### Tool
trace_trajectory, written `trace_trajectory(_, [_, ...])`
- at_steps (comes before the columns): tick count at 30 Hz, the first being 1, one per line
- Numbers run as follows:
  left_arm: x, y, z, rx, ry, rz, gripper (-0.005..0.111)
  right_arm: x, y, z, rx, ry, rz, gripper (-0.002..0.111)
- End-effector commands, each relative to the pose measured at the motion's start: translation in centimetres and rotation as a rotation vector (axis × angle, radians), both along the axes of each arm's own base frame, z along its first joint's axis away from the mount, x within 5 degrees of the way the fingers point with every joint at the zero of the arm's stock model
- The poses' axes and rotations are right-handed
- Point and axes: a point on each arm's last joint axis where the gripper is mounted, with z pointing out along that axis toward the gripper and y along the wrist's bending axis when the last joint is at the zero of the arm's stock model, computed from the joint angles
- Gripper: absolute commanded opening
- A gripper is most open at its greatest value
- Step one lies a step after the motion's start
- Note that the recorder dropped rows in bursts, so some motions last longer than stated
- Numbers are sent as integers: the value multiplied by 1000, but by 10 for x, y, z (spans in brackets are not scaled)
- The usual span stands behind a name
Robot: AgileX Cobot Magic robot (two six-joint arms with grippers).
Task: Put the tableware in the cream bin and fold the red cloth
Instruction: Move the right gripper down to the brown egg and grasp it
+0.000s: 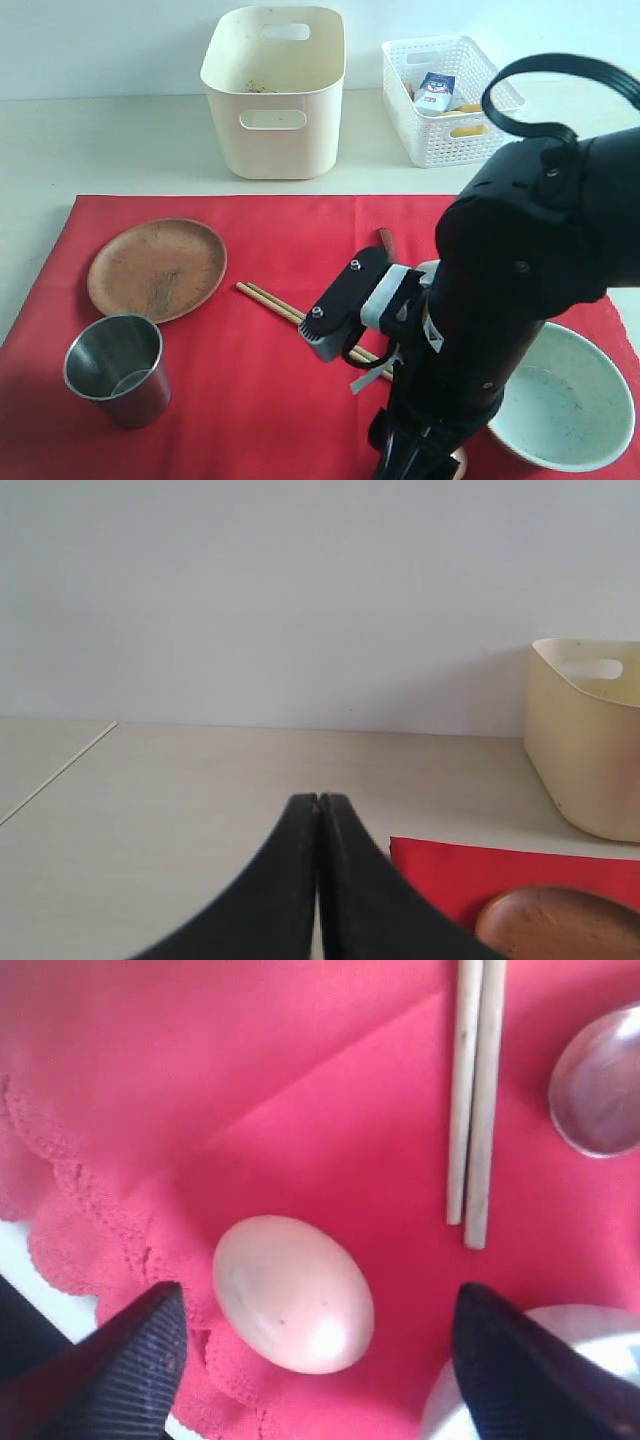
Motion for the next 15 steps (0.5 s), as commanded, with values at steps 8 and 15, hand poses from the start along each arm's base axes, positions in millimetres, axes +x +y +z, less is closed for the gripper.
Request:
trace_trajectory(8, [0,0,0,4,-7,-7,3,4,6,-31,-65,47,53,71])
trace_trajectory(15, [0,0,0,4,-7,-7,3,5,8,-42,-77,63,70,62])
